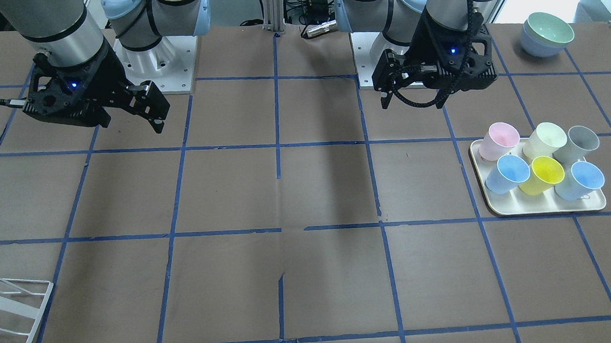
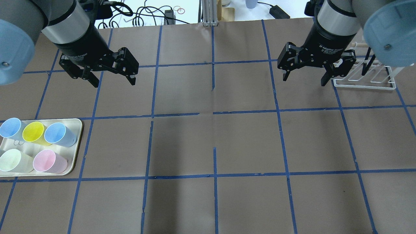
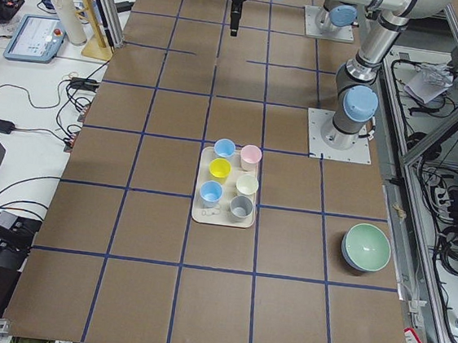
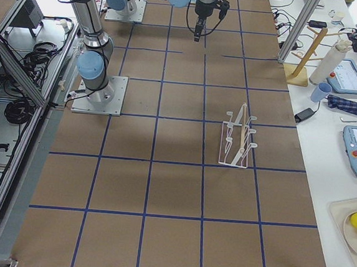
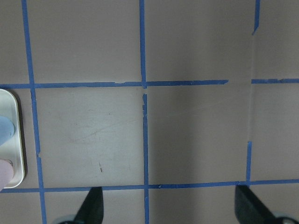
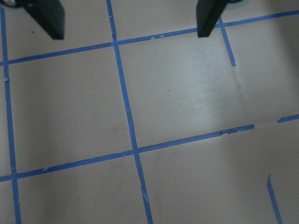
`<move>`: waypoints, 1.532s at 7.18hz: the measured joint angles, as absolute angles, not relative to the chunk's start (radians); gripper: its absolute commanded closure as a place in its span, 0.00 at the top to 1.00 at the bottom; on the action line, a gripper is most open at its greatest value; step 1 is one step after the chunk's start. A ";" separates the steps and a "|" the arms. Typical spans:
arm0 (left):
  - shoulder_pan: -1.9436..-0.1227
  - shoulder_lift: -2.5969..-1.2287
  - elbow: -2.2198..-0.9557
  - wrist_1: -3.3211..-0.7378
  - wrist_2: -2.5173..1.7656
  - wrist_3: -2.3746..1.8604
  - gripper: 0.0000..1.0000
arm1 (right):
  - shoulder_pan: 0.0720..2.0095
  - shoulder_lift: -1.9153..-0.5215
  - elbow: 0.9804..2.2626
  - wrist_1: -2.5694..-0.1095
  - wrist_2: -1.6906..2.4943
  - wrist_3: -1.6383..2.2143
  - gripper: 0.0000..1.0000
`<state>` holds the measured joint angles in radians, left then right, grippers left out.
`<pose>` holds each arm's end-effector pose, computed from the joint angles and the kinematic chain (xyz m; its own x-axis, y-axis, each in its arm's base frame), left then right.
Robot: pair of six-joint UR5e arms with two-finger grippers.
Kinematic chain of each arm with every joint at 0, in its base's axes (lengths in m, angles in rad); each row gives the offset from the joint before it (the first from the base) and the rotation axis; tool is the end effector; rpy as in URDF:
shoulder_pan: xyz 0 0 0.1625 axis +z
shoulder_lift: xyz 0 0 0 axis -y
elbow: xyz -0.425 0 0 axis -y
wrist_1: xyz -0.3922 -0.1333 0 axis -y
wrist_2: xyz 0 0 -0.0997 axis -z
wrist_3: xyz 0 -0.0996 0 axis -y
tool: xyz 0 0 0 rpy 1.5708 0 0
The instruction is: Transfer IKEA cup to right arm and place on rack
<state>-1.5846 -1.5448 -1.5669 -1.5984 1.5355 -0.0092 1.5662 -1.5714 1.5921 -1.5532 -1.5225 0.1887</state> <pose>-0.1434 -0.4790 0.4998 -0.9994 0.0047 0.0353 0.0046 1.0000 -0.0020 0.1359 -0.4883 0.4762 -0.9802 0.1938 -0.0402 0.1919 0.9803 0.0467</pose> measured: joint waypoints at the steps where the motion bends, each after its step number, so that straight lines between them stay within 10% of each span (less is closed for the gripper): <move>1: -1.585 -1.545 -1.567 -1.598 1.535 -0.009 1.00 | 1.566 -1.572 1.592 -1.553 -1.521 0.191 1.00; 11: -1.405 -1.529 -1.569 -1.608 1.534 0.253 1.00 | 1.571 -1.574 1.594 -1.541 -1.524 0.198 1.00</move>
